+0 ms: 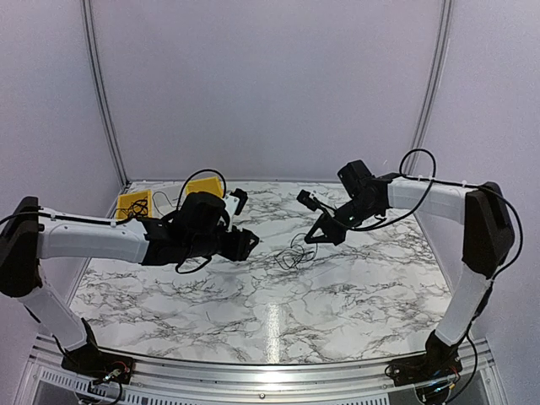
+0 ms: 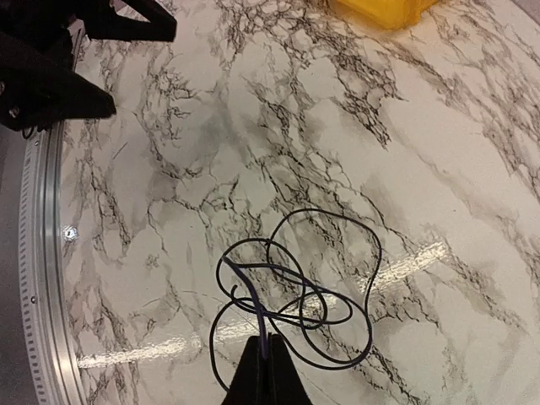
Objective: Untangle the cables
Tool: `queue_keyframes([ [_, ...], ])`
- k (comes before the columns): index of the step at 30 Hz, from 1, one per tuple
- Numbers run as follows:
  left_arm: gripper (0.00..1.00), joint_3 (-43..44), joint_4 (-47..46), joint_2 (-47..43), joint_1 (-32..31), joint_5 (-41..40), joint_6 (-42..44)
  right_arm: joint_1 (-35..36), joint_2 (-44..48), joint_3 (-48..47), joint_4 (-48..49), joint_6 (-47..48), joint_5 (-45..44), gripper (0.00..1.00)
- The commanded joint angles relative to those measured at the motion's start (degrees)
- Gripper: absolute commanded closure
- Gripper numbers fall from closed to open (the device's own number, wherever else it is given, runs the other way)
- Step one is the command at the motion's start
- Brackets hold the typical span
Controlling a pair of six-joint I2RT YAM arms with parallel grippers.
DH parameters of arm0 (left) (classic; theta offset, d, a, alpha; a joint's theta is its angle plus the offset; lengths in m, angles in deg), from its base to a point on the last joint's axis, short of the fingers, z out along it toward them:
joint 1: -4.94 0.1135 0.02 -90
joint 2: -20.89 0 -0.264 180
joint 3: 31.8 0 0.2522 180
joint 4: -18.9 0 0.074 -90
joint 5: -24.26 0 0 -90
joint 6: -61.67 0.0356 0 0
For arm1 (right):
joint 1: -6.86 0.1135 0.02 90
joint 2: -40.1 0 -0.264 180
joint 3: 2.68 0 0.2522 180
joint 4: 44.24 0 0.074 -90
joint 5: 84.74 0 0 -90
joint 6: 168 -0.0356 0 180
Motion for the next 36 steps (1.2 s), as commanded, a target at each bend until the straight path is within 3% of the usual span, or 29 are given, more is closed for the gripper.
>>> queue_keyframes([
  [1,0.36,1.13,-14.21,3.43,-3.43,2.6,2.78,1.72,4.5,-1.14,-4.13,0.79,3.43,1.0],
  [12,0.36,5.0,-28.09,11.18,-6.73,7.61,2.31,2.72,6.41,-3.49,-6.68,0.39,4.27,1.0],
  [19,0.43,11.46,-28.89,20.19,-6.47,-1.88,-2.95,2.92,8.45,-6.62,-12.56,4.81,15.8,1.0],
  [25,0.44,18.07,-34.84,30.25,-6.09,-8.09,-6.08,2.99,13.03,-8.76,-16.85,8.24,21.74,1.0],
  [30,0.47,21.68,-37.4,35.75,-5.94,-7.58,-7.68,2.92,16.54,-10.21,-17.36,7.68,19.87,1.0],
  [36,0.51,18.4,-46.07,37.31,-6.03,-4.76,-7.98,2.89,18.33,-8.7,-14.72,6.13,15.97,1.0],
])
